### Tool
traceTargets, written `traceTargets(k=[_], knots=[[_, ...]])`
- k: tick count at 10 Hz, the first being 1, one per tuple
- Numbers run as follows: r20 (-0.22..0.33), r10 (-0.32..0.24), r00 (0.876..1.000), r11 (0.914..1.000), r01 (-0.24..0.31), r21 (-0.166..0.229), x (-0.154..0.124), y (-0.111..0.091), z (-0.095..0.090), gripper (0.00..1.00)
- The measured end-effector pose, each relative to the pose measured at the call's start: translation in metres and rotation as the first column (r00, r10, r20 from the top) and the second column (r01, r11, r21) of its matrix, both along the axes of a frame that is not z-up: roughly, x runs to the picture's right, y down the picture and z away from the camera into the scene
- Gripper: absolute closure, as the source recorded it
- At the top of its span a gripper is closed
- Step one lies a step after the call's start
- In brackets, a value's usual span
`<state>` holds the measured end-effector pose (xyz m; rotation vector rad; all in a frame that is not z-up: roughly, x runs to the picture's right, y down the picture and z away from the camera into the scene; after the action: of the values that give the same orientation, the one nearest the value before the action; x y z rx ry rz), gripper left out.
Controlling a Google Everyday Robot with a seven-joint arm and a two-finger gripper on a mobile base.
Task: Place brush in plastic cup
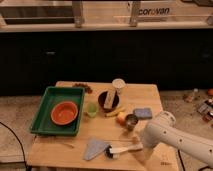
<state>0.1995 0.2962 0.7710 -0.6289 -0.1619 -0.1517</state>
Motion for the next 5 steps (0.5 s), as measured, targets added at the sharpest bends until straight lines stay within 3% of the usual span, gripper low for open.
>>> traceTargets(k=[5], knots=[[0.007,-0.012,1.000,0.9999,0.012,0.002,-0.0025,0.0038,0.0060,0.20]])
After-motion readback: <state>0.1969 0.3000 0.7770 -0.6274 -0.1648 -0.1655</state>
